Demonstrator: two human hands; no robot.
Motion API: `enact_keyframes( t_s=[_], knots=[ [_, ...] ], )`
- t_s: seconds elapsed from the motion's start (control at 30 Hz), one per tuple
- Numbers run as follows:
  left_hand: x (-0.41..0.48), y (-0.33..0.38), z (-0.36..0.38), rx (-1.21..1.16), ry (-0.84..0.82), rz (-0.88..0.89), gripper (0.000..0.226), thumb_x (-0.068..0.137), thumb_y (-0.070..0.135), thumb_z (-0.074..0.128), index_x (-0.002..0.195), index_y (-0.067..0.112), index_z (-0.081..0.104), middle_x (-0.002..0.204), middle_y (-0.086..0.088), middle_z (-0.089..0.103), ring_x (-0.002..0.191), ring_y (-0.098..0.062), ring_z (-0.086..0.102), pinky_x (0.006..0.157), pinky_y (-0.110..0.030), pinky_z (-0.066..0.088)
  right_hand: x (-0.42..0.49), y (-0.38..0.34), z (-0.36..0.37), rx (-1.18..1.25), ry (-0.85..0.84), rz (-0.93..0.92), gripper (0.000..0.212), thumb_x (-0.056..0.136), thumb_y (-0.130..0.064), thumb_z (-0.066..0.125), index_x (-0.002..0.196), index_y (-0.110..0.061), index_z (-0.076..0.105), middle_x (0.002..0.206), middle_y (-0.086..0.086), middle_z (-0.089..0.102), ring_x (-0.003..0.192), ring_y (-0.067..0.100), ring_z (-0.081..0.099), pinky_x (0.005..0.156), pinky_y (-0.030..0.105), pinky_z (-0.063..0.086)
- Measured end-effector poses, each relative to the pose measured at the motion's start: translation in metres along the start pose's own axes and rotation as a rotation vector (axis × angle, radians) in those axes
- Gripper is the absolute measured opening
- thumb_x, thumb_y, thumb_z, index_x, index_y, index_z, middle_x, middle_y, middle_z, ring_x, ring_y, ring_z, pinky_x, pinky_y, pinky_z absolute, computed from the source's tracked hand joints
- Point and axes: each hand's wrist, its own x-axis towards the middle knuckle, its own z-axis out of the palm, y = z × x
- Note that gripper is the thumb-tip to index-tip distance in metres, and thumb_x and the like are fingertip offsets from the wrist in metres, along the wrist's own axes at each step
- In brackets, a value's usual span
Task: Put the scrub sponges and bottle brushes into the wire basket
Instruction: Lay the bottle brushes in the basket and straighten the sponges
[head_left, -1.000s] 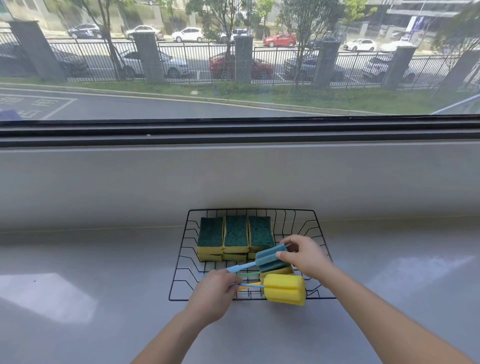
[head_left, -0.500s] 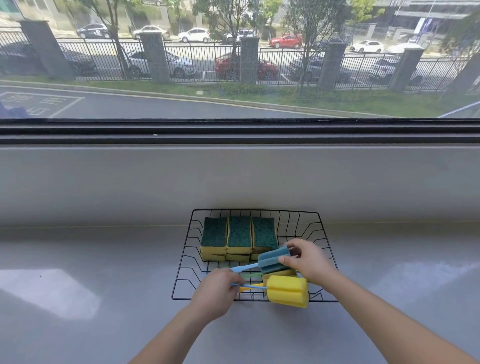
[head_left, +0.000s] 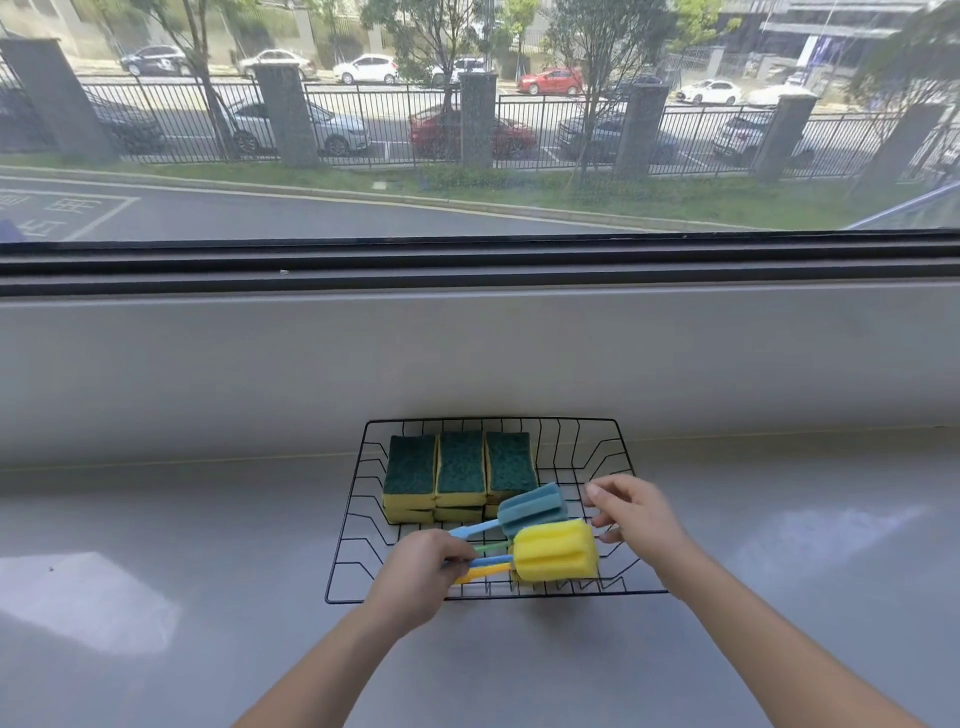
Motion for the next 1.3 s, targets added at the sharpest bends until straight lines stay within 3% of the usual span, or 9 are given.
enact_keyframes(
  t_s=[0.13, 0.37, 0.53, 0.83, 1.03, 1.13, 1.3],
  knots=[
    [-0.006, -0.006, -0.005, -0.006, 0.045, -0.027, 0.019, 0.094, 0.023, 0.059, 0.104, 0.03, 0.073, 0.098, 0.012, 0.068, 0.089, -0.01, 0.059, 0.079, -0.029, 0.05, -0.007, 0.01, -0.002, 0.042, 0.021, 0.012, 0.01, 0.098, -0.016, 0.062, 0.097, -0.017, 0.072, 0.103, 0.015, 0.073, 0.078, 0.017, 0.065, 0.064, 0.03, 0.057],
    [-0.009, -0.011, -0.008, 0.106, 0.062, -0.069, 0.023, 0.095, 0.027, 0.057, 0.113, 0.034, 0.07, 0.106, 0.012, 0.069, 0.093, -0.013, 0.06, 0.074, -0.028, 0.049, -0.012, 0.013, -0.002, 0.028, 0.025, 0.032, 0.01, 0.098, -0.018, 0.062, 0.096, -0.018, 0.072, 0.098, 0.008, 0.073, 0.081, 0.016, 0.067, 0.066, 0.029, 0.058],
    [-0.006, -0.016, -0.012, 0.098, -0.01, -0.094, 0.022, 0.094, 0.029, 0.057, 0.11, 0.033, 0.072, 0.097, 0.011, 0.071, 0.081, -0.012, 0.061, 0.07, -0.028, 0.051, -0.017, 0.016, 0.006, 0.007, 0.0, 0.044, 0.009, 0.097, -0.018, 0.063, 0.096, -0.021, 0.072, 0.096, 0.005, 0.074, 0.082, 0.016, 0.068, 0.065, 0.027, 0.056],
    [0.003, -0.018, -0.014, -0.02, -0.032, -0.07, 0.017, 0.091, 0.023, 0.066, 0.101, 0.03, 0.077, 0.096, 0.015, 0.07, 0.08, -0.004, 0.059, 0.064, -0.01, 0.04, -0.024, 0.018, 0.016, 0.011, -0.012, 0.053, 0.012, 0.098, -0.017, 0.061, 0.098, -0.021, 0.073, 0.098, 0.004, 0.074, 0.081, 0.015, 0.067, 0.065, 0.024, 0.057],
    [0.007, -0.018, -0.012, 0.045, 0.015, 0.013, 0.019, 0.092, 0.023, 0.065, 0.105, 0.031, 0.075, 0.089, 0.016, 0.061, 0.083, -0.008, 0.056, 0.069, -0.02, 0.045, -0.028, 0.023, 0.014, -0.003, 0.003, 0.066, 0.012, 0.097, -0.017, 0.062, 0.095, -0.022, 0.073, 0.094, 0.002, 0.075, 0.082, 0.016, 0.069, 0.066, 0.028, 0.06],
    [0.006, -0.018, -0.013, 0.086, -0.013, 0.015, 0.018, 0.093, 0.024, 0.063, 0.104, 0.032, 0.075, 0.094, 0.012, 0.067, 0.085, -0.013, 0.06, 0.074, -0.029, 0.053, -0.029, 0.023, 0.012, -0.008, 0.007, 0.072, 0.012, 0.098, -0.017, 0.062, 0.096, -0.022, 0.072, 0.095, 0.003, 0.075, 0.083, 0.017, 0.069, 0.068, 0.03, 0.061],
    [0.004, -0.02, -0.015, -0.016, -0.005, -0.061, 0.026, 0.093, 0.019, 0.06, 0.114, 0.029, 0.072, 0.1, 0.01, 0.071, 0.086, -0.009, 0.063, 0.077, -0.026, 0.054, -0.027, 0.018, 0.016, -0.025, 0.012, 0.061, 0.013, 0.099, -0.019, 0.059, 0.096, -0.023, 0.072, 0.099, 0.004, 0.074, 0.085, 0.017, 0.069, 0.067, 0.029, 0.061]
  ],
)
